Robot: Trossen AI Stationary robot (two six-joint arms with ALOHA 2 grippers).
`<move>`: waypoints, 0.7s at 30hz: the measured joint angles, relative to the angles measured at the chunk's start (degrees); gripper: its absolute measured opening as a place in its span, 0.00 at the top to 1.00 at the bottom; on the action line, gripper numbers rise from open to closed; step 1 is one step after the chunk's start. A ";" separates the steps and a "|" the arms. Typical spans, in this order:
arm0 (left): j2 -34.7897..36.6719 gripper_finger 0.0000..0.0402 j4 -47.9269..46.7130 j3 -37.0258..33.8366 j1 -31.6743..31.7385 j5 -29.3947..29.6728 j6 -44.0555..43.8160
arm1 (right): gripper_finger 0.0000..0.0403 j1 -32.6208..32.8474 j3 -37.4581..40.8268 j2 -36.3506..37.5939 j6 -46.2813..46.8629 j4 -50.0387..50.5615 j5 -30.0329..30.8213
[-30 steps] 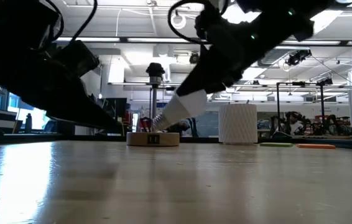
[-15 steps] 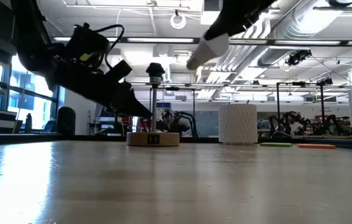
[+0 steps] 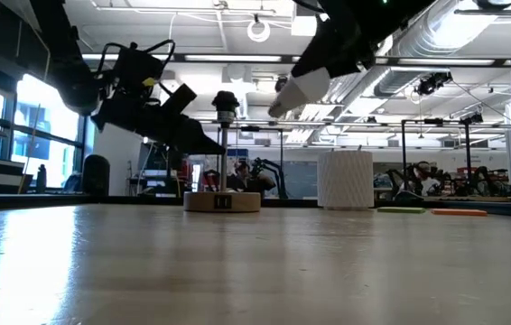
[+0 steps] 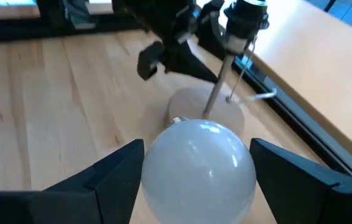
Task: Screw lightbulb
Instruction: Insert the light bulb into the lamp
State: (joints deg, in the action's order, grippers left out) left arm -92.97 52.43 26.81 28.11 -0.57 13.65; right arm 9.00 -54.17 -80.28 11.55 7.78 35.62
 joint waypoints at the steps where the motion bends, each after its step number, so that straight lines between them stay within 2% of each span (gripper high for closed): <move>1: -0.02 0.45 0.46 0.18 0.36 -2.05 -0.04 | 0.29 0.18 0.02 -0.01 -0.03 -1.03 0.27; 3: -0.02 0.47 0.74 0.57 0.55 -4.50 -1.41 | 0.29 0.84 -0.02 -0.01 -1.25 -3.26 0.42; 11: -0.02 0.59 0.91 0.72 0.01 -4.76 -3.51 | 0.29 6.19 -0.02 -1.00 -7.43 -13.60 3.00; 16: -0.02 0.66 1.04 0.72 0.01 -6.71 0.74 | 0.29 10.34 -0.04 -4.50 -9.05 -21.29 10.12; 21: -0.02 0.78 1.22 0.72 -0.83 -7.30 7.98 | 0.29 12.41 -0.06 -6.29 -9.73 -23.26 15.78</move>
State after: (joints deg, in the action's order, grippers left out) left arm -92.99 53.65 27.53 27.27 -7.88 21.63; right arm 21.41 -54.23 -86.56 1.82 -15.48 51.40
